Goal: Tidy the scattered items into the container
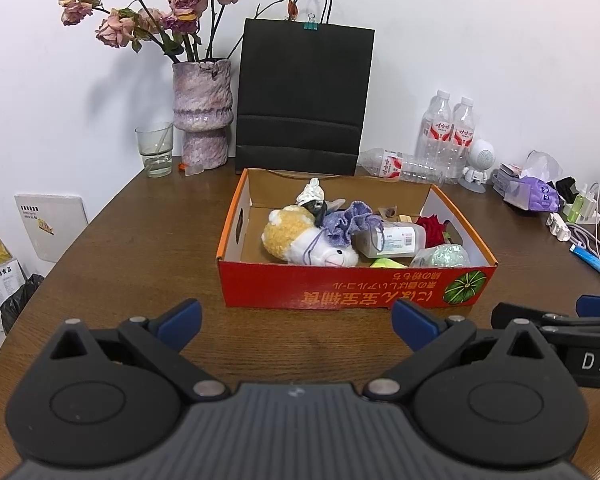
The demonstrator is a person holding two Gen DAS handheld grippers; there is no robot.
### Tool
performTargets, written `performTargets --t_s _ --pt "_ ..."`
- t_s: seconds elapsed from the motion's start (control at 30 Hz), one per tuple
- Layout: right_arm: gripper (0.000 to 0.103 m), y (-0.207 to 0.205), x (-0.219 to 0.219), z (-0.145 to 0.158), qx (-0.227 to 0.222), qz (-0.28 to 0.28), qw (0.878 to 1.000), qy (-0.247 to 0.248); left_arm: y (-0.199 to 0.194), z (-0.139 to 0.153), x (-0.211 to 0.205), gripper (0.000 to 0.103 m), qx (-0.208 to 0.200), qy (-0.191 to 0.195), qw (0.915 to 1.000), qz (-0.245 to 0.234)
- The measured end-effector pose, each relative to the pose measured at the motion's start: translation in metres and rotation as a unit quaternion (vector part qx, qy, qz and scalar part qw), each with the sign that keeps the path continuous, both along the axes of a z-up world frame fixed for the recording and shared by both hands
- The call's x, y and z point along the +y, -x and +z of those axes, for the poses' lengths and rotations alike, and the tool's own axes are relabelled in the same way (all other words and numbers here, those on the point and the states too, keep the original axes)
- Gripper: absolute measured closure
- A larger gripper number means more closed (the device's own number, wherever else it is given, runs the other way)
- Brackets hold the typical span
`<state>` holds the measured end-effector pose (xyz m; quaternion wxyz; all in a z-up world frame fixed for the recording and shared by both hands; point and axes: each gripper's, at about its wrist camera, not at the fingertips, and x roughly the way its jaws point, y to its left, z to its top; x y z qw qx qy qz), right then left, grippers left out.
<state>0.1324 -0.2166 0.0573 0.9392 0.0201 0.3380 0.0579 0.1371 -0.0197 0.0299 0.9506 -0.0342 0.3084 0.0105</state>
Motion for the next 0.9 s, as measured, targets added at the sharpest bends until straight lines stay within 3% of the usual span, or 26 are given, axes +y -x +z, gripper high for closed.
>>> performTargets --t_s 0.9 --pt "0.0 0.0017 -0.0016 -0.0027 -0.001 -0.003 1.0 0.001 0.0034 -0.0021 0.0004 0.0 -0.016 0.004 0.9999 0.003"
